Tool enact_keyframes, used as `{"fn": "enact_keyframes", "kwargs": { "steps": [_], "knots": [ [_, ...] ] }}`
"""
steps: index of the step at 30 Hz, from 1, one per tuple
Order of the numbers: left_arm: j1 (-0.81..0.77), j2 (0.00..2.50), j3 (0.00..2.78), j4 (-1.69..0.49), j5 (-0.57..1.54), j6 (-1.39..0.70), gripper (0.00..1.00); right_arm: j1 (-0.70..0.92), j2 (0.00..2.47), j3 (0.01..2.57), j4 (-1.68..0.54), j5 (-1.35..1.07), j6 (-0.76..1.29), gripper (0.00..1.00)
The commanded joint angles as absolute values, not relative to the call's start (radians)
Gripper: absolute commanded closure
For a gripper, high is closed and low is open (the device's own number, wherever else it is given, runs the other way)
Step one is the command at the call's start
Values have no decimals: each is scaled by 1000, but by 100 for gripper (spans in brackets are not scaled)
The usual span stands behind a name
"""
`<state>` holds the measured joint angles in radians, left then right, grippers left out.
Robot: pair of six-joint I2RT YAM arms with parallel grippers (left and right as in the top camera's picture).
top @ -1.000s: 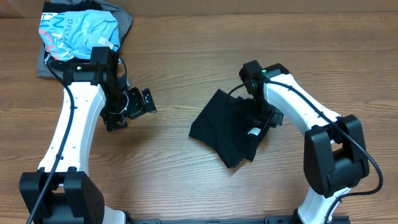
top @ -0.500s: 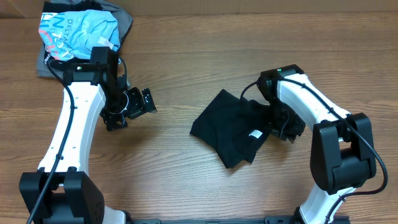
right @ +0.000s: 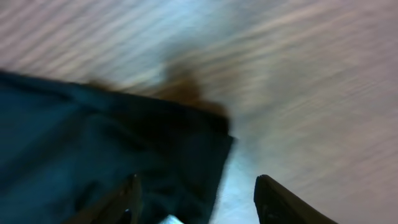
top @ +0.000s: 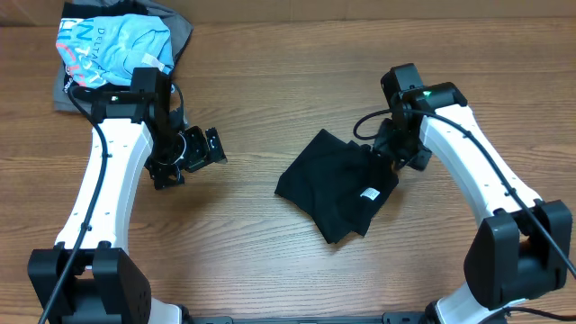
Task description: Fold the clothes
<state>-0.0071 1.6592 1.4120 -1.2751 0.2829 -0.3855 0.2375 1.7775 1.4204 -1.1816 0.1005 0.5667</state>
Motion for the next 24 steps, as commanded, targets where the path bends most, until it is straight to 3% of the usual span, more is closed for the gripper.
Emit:
{"fn": "enact_keyframes", "kwargs": {
  "steps": [1,9,13,14,24],
  "knots": [
    [-15,1667,1407,-1278,278,-363,0,240,1808,1389,-1159,20,500,40],
    [-15,1667,1407,-1279,278,-363,0,233,1829,1298,-1082,35,501,63],
    [-15,1667,1407,-1279,278,-362,0,226,1829,1295,-1098,73,501,85],
    [-15,1667,1407,-1279,278,-362,0,219,1829,1295,-1110,78,500,96],
    [-15,1667,1407,-1273,278,-362,0,174,1829,1295,-1324,179,564,95]
  ]
}}
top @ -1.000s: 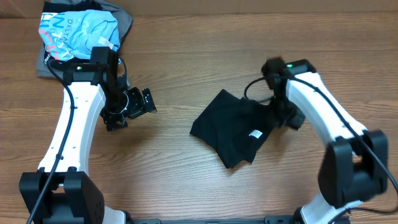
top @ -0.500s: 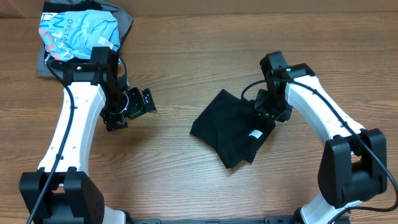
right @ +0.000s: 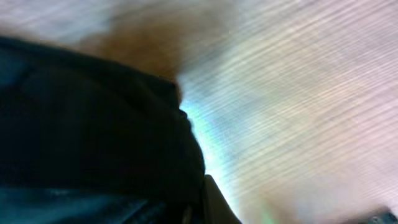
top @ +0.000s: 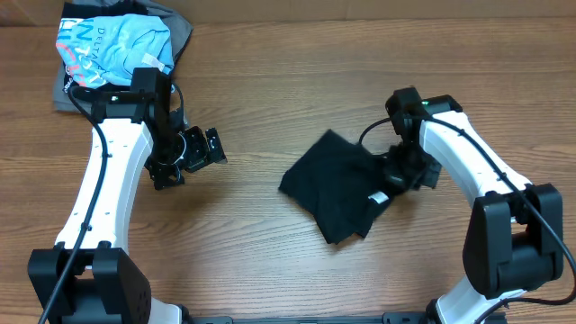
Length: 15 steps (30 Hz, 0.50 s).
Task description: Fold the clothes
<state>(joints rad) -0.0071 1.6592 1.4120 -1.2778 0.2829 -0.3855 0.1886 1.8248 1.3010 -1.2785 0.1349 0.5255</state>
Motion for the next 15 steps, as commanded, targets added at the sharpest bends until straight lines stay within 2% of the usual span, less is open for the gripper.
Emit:
{"fn": "enact_keyframes", "kwargs": {
  "steps": [1,3,4,5,7,9,13,15],
  "knots": [
    [-15,1667,1407,-1270,278,-363,0,173,1829,1295,-1346,179,575,95],
    [-15,1667,1407,-1270,278,-362,0,173,1829,1295,-1380,179,577,94],
    [-15,1667,1407,-1271,278,-362,0,173,1829,1295,-1390,179,577,89],
    [-15,1667,1407,-1272,278,-362,0,173,1829,1295,-1401,179,577,70],
    [-15,1667,1407,-1274,278,-362,0,173,1829,1295,-1419,182,577,21],
    [-15,1667,1407,-1275,278,-362,0,172,1829,1296,-1445,186,591,4],
    [-15,1667,1407,-1274,278,-362,0,161,1824,1350,-1589,315,778,1],
    [-15,1667,1407,-1274,278,-362,0,161,1811,1397,-1610,310,783,0]
  ]
}}
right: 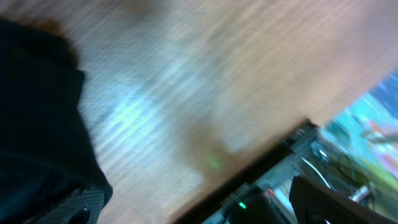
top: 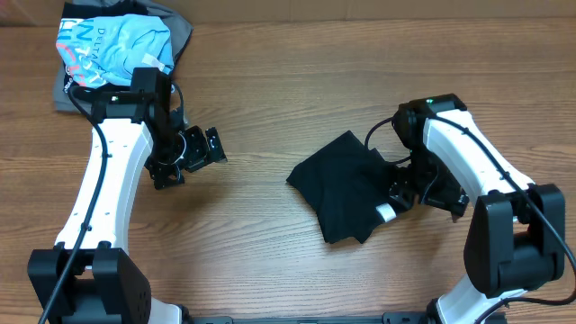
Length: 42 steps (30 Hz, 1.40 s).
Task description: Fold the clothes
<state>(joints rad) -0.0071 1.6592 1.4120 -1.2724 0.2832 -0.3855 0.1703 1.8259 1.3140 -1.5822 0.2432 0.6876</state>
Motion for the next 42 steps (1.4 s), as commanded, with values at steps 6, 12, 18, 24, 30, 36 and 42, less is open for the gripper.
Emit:
{"fn": "enact_keyframes", "kwargs": {
  "steps": [6,12,18,24,30,36,42],
  "knots": [
    [-15,1667,1407,-1270,278,-363,0,162,1734,1537,-1514,133,707,0],
    [-15,1667,1407,-1259,278,-363,0,165,1727,1518,-1211,-168,587,4],
    [-15,1667,1407,-1251,278,-363,0,210,1758,1420,-1047,-228,586,46],
    [-15,1668,1407,-1251,278,-363,0,279,1823,1317,-915,-226,587,69],
    [-15,1667,1407,-1260,278,-362,0,292,1858,1272,-990,-213,587,77],
    [-15,1668,1407,-1259,278,-362,0,275,1858,1272,-1203,-76,586,77],
    [-15,1668,1407,-1259,278,-362,0,276,1858,1271,-1345,-10,540,66]
  ]
}}
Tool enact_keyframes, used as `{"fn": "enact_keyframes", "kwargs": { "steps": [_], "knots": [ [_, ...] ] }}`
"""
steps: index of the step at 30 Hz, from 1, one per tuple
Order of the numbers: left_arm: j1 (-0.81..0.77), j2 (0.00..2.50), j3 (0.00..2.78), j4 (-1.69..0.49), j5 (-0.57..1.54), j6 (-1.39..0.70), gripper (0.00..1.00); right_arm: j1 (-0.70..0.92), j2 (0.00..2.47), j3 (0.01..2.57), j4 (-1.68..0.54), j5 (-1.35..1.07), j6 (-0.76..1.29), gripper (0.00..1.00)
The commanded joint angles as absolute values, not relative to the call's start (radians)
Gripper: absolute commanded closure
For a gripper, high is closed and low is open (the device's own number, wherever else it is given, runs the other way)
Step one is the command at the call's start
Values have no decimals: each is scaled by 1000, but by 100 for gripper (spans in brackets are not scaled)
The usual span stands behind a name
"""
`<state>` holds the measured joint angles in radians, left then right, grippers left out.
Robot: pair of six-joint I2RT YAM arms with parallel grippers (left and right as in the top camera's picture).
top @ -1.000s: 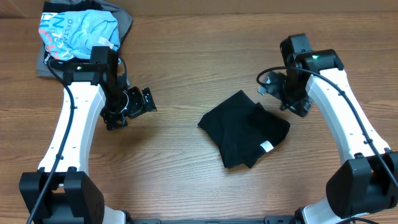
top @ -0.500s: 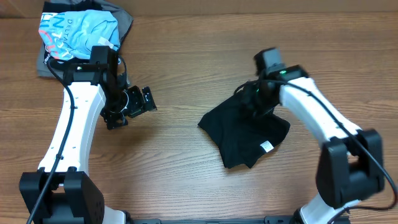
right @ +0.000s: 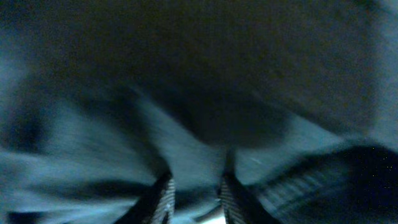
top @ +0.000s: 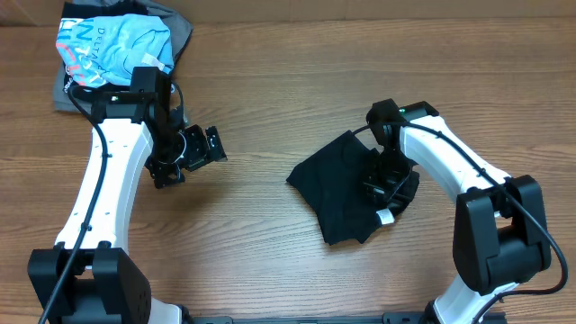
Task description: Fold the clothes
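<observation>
A black garment [top: 337,184] lies crumpled and partly folded on the wooden table [top: 270,234], right of the middle. A white label [top: 387,216] shows at its right edge. My right gripper [top: 385,198] sits low on the garment's right part. In the right wrist view dark cloth [right: 205,74] fills the frame, and the right gripper [right: 196,199] has its fingers [right: 163,199] close together with a fold of the cloth between them. My left gripper [top: 214,147] hangs over bare table on the left, open and holding nothing.
A pile of other clothes [top: 117,45], light blue on grey, lies at the table's far left corner behind the left arm. The bases of both arms stand at the near edge.
My right gripper was off the garment's right edge over bare wood; now it is on the garment's right part, shut on a fold. The garment lies about where it was. The left arm is unchanged.
My right gripper stood open at the black garment's far right corner. Then it was lower along the right edge. By 1.4 s ago the garment lay more bunched and a little to the right, gripper beside it. Now the gripper grips the cloth. The left arm never moved.
</observation>
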<state>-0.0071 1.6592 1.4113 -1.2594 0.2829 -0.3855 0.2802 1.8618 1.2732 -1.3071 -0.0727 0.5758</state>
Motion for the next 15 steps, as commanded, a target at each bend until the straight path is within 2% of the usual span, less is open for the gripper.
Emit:
{"fn": "enact_keyframes", "kwargs": {
  "steps": [1,4,5,8,12,15],
  "knots": [
    [-15,1668,1407,-1259,278,-362,0,276,1858,1271,-1363,-7,540,66],
    [-15,1668,1407,-1259,278,-362,0,275,1858,1271,-1438,24,548,70],
    [-15,1668,1407,-1260,278,-362,0,275,1857,1271,-1469,45,560,82],
    [-15,1667,1407,-1261,278,-358,0,276,1843,1271,-1511,92,646,96],
    [-15,1667,1407,-1259,278,-358,0,276,1777,1271,-1481,79,659,96],
    [-15,1668,1407,-1258,278,-359,0,276,1727,1271,-1424,33,642,89]
  ]
}}
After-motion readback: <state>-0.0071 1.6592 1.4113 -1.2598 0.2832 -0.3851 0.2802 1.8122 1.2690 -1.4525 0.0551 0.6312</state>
